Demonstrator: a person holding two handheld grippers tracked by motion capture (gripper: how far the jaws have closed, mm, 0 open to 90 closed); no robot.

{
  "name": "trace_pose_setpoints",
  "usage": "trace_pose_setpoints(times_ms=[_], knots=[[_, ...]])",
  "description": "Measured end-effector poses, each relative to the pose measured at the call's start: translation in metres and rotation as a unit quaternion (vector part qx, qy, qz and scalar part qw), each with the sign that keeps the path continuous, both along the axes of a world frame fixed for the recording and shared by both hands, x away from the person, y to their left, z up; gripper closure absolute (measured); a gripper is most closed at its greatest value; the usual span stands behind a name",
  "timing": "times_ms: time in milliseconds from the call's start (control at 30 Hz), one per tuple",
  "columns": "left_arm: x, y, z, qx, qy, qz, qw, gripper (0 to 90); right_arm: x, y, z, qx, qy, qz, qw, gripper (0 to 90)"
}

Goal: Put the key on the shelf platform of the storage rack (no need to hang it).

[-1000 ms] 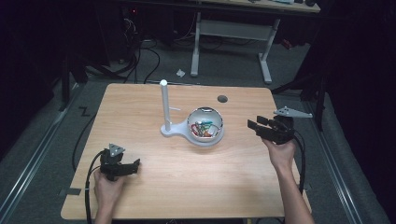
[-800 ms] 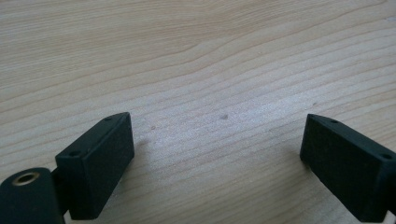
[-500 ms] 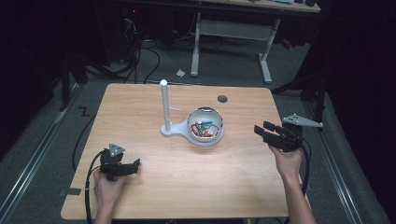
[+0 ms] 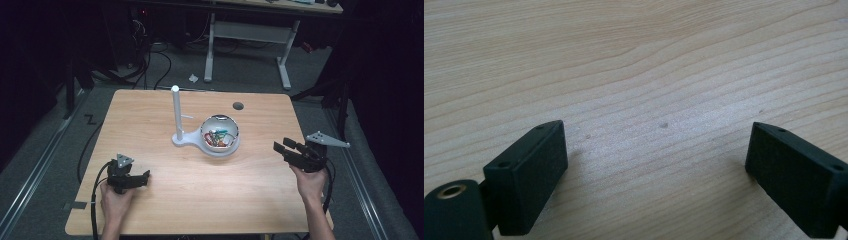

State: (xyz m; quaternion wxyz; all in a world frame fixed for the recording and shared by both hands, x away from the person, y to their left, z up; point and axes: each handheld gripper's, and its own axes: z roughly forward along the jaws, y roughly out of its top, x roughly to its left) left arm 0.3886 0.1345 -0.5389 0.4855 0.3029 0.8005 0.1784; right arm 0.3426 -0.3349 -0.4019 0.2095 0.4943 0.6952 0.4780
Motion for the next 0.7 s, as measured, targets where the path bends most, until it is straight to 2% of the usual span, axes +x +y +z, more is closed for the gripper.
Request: trace_pose_setpoints(times_ms=[333,700], knots=[[0.0,0.0,0.0,0.0,0.0,0.0,1.0,10.0,-0.008,0.003,-0.017,0.011,0.005,0.004,0.9999,50.1],[0.0,0.0,0.0,0.0,0.0,0.0,1.0,10.0,-0.005,0.008,-0.033,0.016,0.021,0.009,0.9996,50.0]])
